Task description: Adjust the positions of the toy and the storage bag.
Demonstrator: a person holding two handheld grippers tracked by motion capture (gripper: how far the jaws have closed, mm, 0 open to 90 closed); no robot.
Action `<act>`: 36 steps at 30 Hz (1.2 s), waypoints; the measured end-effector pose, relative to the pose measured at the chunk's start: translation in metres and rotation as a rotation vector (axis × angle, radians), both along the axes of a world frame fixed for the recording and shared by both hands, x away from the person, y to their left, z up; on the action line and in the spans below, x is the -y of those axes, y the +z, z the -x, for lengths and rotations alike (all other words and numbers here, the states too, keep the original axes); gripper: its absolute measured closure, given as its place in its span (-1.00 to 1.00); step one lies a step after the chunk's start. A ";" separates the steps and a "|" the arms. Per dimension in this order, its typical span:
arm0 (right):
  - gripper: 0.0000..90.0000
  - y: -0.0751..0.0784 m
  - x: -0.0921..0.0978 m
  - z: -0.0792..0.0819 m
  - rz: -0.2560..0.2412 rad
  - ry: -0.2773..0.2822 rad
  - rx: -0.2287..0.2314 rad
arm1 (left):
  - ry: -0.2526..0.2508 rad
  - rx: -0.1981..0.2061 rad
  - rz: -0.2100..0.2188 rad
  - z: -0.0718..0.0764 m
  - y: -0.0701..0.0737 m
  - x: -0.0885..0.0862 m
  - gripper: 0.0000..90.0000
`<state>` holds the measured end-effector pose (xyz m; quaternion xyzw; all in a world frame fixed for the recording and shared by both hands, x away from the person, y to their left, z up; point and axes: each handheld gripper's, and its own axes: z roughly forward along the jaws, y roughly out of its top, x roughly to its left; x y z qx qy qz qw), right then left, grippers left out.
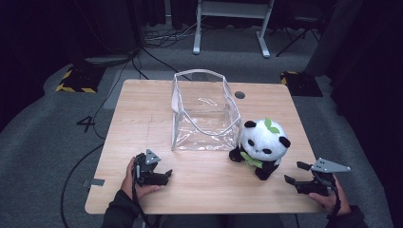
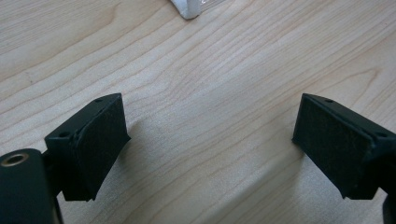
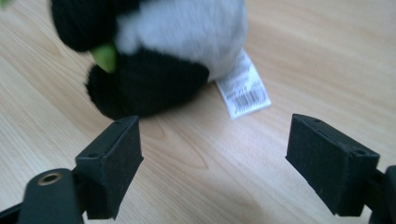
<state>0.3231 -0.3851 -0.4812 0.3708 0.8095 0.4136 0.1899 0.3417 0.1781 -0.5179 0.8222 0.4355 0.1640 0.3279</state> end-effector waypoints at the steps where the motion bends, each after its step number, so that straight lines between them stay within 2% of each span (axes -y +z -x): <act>1: -0.61 0.002 0.000 0.001 0.000 0.002 0.011 | 0.000 0.000 0.000 0.000 0.000 0.000 -0.78; 10: -0.61 0.022 -0.003 0.003 -0.031 0.015 0.056 | -0.002 0.000 0.000 0.000 0.000 0.000 -0.78; 11: -0.61 0.027 -0.005 0.003 -0.036 0.037 0.066 | -0.002 -0.001 0.001 0.000 0.000 0.000 -0.78; 17: -0.61 0.039 -0.010 0.001 -0.050 0.064 0.089 | -0.002 0.000 0.000 0.000 0.000 0.000 -0.78; 29: -0.64 0.056 -0.031 -0.005 -0.057 0.124 0.130 | -0.002 -0.001 0.000 0.000 0.000 0.000 -0.78; 36: -0.64 0.061 -0.041 -0.008 -0.054 0.137 0.142 | 0.000 0.002 0.000 0.001 0.000 0.000 -0.78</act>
